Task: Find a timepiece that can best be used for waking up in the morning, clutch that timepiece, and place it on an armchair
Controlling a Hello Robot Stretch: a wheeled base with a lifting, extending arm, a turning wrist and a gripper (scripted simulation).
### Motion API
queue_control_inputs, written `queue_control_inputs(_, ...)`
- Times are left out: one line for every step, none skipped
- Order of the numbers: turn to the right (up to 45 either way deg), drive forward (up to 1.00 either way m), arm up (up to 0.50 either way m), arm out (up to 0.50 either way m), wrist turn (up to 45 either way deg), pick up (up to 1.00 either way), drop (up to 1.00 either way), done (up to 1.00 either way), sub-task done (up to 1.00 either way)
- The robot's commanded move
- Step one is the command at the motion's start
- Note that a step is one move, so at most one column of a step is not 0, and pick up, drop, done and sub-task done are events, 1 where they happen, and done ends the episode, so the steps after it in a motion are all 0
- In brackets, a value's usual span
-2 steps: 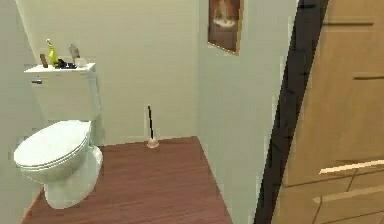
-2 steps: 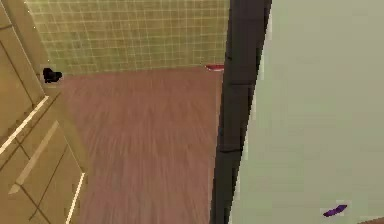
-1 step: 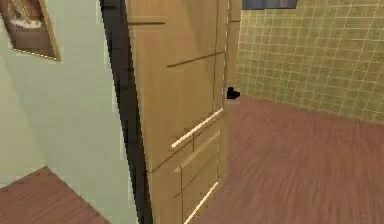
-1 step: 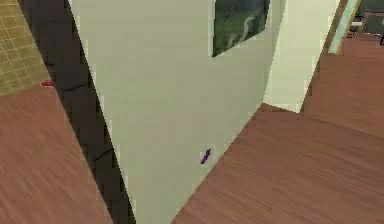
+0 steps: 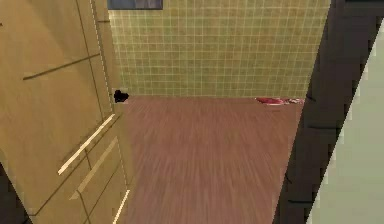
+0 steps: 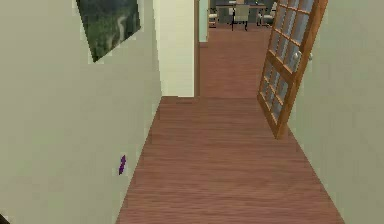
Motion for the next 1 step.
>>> queue_control_inputs(0.0,0.3,0.0,0.0,0.0,0.0,0.0,0.0,0.0)
